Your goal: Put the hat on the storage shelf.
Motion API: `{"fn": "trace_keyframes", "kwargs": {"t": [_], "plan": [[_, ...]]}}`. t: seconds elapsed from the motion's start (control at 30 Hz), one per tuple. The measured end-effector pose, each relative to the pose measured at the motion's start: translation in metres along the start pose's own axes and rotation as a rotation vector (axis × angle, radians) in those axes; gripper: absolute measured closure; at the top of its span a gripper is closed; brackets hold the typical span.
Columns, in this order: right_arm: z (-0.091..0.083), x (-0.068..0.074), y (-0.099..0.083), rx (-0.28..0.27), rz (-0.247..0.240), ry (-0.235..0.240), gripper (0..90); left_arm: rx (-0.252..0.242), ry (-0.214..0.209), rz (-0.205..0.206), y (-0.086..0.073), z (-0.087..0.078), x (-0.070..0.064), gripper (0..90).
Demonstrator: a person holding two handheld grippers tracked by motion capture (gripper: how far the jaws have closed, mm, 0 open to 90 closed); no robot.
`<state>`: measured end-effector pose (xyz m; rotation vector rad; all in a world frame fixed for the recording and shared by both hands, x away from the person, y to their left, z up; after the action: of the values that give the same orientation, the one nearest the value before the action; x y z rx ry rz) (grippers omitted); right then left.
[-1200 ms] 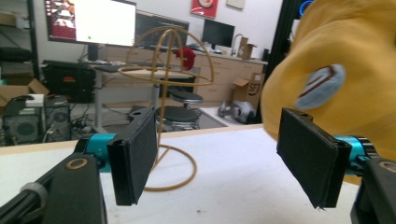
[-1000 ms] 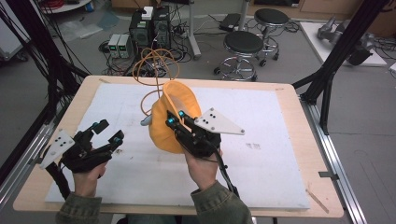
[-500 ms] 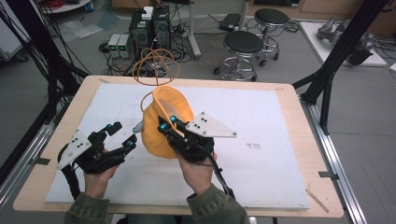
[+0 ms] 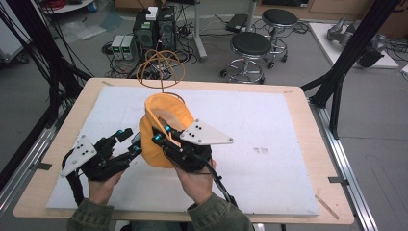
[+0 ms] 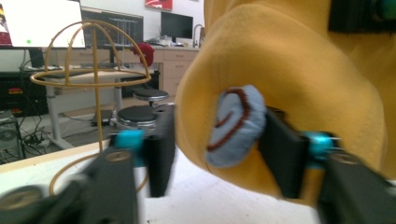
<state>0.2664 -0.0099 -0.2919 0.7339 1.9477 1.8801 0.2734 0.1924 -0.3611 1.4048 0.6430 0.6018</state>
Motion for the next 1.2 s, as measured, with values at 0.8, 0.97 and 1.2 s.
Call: {"fn": "trace_keyframes", "kwargs": {"t": [0.8,0.97,1.2], "plan": [[-0.006,-0.017,0.001,0.008,0.017,-0.049,79.2,-0.011,-0.041,-0.003,0.009,-0.005,0.003,83.5],[-0.009,-0.027,0.002,-0.002,0.057,-0.064,76.2,-0.021,-0.045,-0.004,0.016,0.0,0.003,83.5],[-0.014,-0.038,0.003,-0.004,0.097,-0.099,69.6,-0.045,-0.003,0.001,0.021,0.009,0.004,83.9]]}}
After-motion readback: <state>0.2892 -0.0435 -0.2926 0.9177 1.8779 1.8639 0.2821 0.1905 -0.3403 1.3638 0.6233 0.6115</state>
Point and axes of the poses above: each handheld gripper's, and its own axes: z roughly forward along the jaws, y roughly out of its top, x roughly to its left, the point moved 4 cm from there along z, roughly forward along the jaws, and after that the axes turned 1 degree about -y, right-handed, at the moved point
